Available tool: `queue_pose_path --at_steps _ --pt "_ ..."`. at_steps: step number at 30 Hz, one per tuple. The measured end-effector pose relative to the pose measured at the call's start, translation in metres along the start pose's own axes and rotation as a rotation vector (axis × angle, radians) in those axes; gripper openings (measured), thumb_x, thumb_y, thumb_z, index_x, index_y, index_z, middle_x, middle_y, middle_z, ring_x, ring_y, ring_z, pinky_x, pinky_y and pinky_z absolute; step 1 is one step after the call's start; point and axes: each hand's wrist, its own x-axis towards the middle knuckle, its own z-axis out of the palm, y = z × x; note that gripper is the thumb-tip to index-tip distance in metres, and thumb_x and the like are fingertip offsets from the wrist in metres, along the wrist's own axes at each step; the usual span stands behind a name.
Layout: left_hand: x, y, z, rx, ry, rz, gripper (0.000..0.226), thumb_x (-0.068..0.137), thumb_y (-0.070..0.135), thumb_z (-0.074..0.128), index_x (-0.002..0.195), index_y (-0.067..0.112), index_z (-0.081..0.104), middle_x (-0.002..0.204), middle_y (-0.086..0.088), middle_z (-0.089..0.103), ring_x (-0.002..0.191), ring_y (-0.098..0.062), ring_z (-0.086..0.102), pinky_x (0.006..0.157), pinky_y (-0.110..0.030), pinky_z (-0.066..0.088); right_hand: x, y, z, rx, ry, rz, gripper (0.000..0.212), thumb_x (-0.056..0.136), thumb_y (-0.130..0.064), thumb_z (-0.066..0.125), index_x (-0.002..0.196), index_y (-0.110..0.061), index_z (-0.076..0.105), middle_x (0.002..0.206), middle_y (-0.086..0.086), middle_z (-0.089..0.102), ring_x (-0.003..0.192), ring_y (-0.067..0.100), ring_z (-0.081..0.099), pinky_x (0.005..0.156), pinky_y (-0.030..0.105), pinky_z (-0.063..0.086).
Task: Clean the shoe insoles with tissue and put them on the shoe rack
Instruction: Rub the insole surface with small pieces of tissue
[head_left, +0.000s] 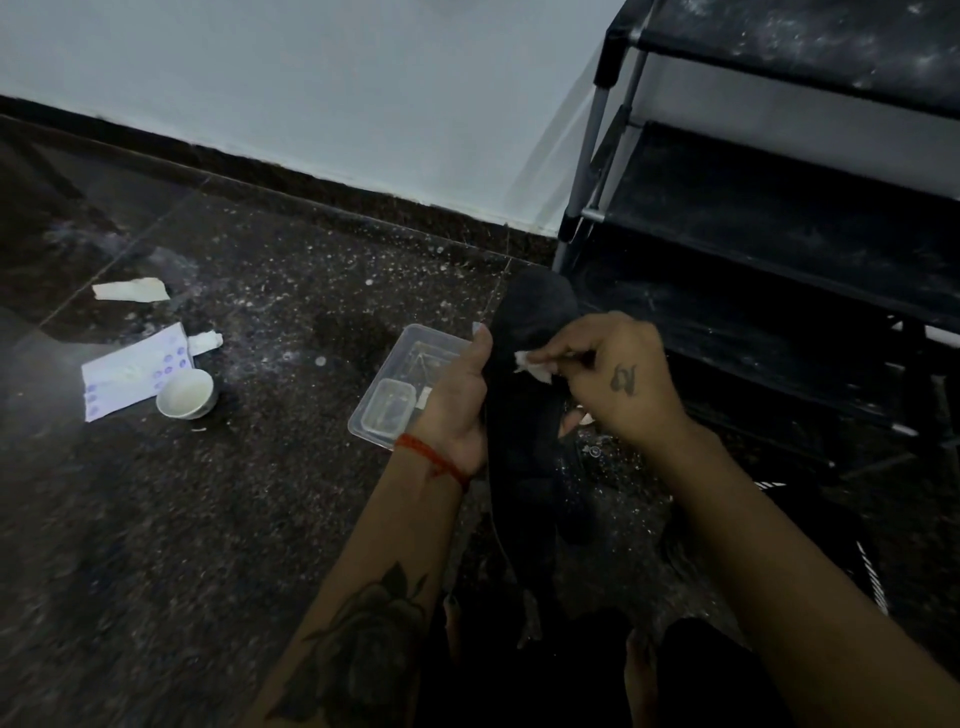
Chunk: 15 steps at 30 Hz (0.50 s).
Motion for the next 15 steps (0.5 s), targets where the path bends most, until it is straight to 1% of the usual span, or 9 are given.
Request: queue_pose_path --at_steps 2,4,5,7,8,9,12,13,15 --pt "0.000 0.000 0.000 -0.037 0.005 -0.042 0.063 0.099 0.051 0.026 0.088 0.009 0.072 0.086 -0.012 0.073 0.084 -0.029 0.065 0.084 -0.051 0.047 0.000 0.005 0.000 -0.119 0.158 0.011 0.027 0.078 0.003 0.062 0.091 -0.016 0.075 0.092 0.004 0.071 0.085 0.016 0.064 0.073 0.017 0.045" --pt "-0.004 0.000 0.002 -0.029 0.016 -0.070 0.062 0.099 0.051 0.027 0.087 0.010 0.072 0.087 -0.011 0.073 0.086 -0.028 0.065 0.088 -0.052 0.043 -0.002 0.005 0.006 -0.109 0.241 0.031 0.029 0.078 0.003 0.063 0.100 -0.014 0.072 0.097 0.007 0.070 0.090 0.015 0.062 0.077 0.007 0.037" --pt "-0.006 0.001 0.004 -0.008 0.024 -0.062 0.061 0.100 0.047 0.027 0.084 0.007 0.071 0.083 -0.008 0.074 0.077 -0.025 0.068 0.084 -0.048 0.048 -0.002 0.004 0.010 -0.088 0.241 0.019 0.031 0.078 0.003 0.063 0.103 -0.014 0.071 0.098 0.008 0.069 0.089 0.012 0.060 0.077 0.001 0.034" --pt "-0.004 -0.002 0.003 0.056 0.043 -0.009 0.059 0.102 0.039 0.024 0.080 0.001 0.064 0.072 -0.001 0.072 0.054 -0.016 0.068 0.061 -0.033 0.056 -0.003 0.002 0.020 -0.065 0.209 -0.064 0.032 0.078 0.004 0.063 0.102 -0.015 0.071 0.095 0.006 0.067 0.085 0.006 0.054 0.077 -0.005 0.032" --pt "-0.004 -0.002 0.003 0.077 0.043 -0.009 0.057 0.103 0.038 0.023 0.082 0.002 0.062 0.068 -0.003 0.072 0.051 -0.015 0.068 0.052 -0.028 0.056 -0.003 0.000 0.022 -0.051 0.171 -0.107 0.031 0.078 0.004 0.064 0.100 -0.016 0.072 0.092 0.003 0.066 0.083 0.005 0.054 0.076 -0.005 0.033" --pt "-0.003 -0.002 0.004 0.069 0.050 -0.024 0.055 0.102 0.040 0.022 0.088 0.004 0.061 0.066 -0.006 0.072 0.053 -0.016 0.069 0.050 -0.027 0.057 -0.003 0.000 0.021 -0.021 0.112 -0.121 0.029 0.079 0.003 0.063 0.098 -0.018 0.073 0.089 -0.002 0.064 0.081 0.005 0.055 0.073 -0.003 0.036" --pt "0.000 0.000 0.000 0.037 0.073 -0.055 0.056 0.100 0.047 0.021 0.103 0.006 0.060 0.075 -0.010 0.073 0.064 -0.020 0.071 0.061 -0.035 0.058 0.000 0.002 0.006 0.045 -0.091 -0.065 0.030 0.079 0.006 0.061 0.088 -0.019 0.076 0.083 -0.014 0.059 0.078 0.006 0.059 0.061 0.010 0.047" --pt "0.000 0.000 0.000 0.008 0.052 -0.088 0.059 0.099 0.052 0.022 0.107 0.008 0.060 0.084 -0.011 0.074 0.073 -0.023 0.072 0.070 -0.040 0.057 0.000 0.005 0.003 0.009 -0.076 -0.069 0.033 0.076 0.009 0.060 0.085 -0.018 0.076 0.082 -0.013 0.061 0.079 0.005 0.059 0.063 0.014 0.049" --pt "0.001 -0.001 -0.001 -0.030 0.031 -0.135 0.061 0.096 0.057 0.026 0.109 0.010 0.062 0.098 -0.014 0.072 0.089 -0.029 0.067 0.085 -0.048 0.050 0.002 0.010 0.001 -0.085 0.097 -0.068 0.033 0.073 0.010 0.060 0.084 -0.016 0.076 0.083 -0.004 0.067 0.079 0.003 0.057 0.072 0.013 0.044"
